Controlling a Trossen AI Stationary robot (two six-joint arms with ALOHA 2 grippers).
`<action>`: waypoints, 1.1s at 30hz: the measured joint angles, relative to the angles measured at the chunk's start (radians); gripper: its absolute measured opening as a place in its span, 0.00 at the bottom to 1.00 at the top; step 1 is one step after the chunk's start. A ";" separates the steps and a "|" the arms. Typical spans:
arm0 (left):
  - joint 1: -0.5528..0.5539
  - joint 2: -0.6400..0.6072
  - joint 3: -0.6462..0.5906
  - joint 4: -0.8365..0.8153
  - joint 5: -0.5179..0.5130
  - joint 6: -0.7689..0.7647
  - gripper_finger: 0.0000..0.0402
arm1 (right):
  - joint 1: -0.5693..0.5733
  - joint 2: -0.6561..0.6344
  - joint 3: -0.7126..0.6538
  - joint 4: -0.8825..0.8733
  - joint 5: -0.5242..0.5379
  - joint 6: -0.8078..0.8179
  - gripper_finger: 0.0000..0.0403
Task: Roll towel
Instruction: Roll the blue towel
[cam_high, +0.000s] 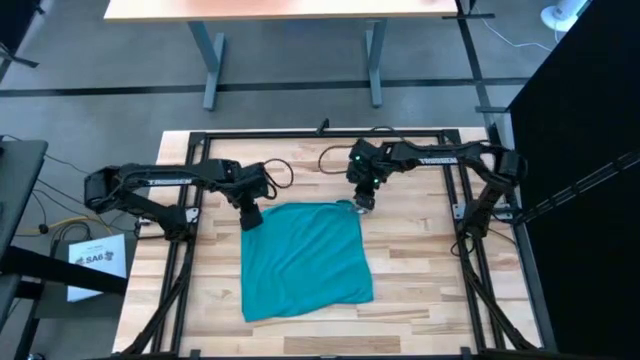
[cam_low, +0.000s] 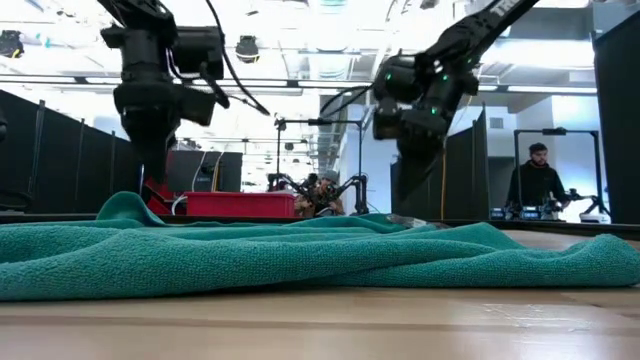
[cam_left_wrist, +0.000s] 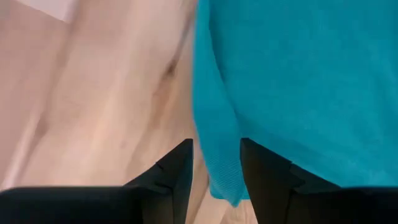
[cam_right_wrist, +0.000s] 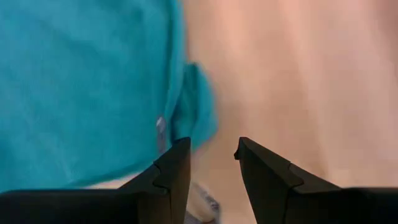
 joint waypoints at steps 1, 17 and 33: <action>-0.001 0.010 0.000 -0.008 0.003 -0.002 0.29 | 0.010 0.005 0.005 -0.008 -0.002 -0.012 0.31; -0.002 0.004 0.001 0.001 -0.002 -0.005 0.29 | 0.099 0.039 0.018 0.046 0.027 -0.052 0.31; -0.002 0.004 0.001 -0.001 -0.003 -0.003 0.29 | 0.082 0.077 0.018 0.060 0.033 -0.041 0.31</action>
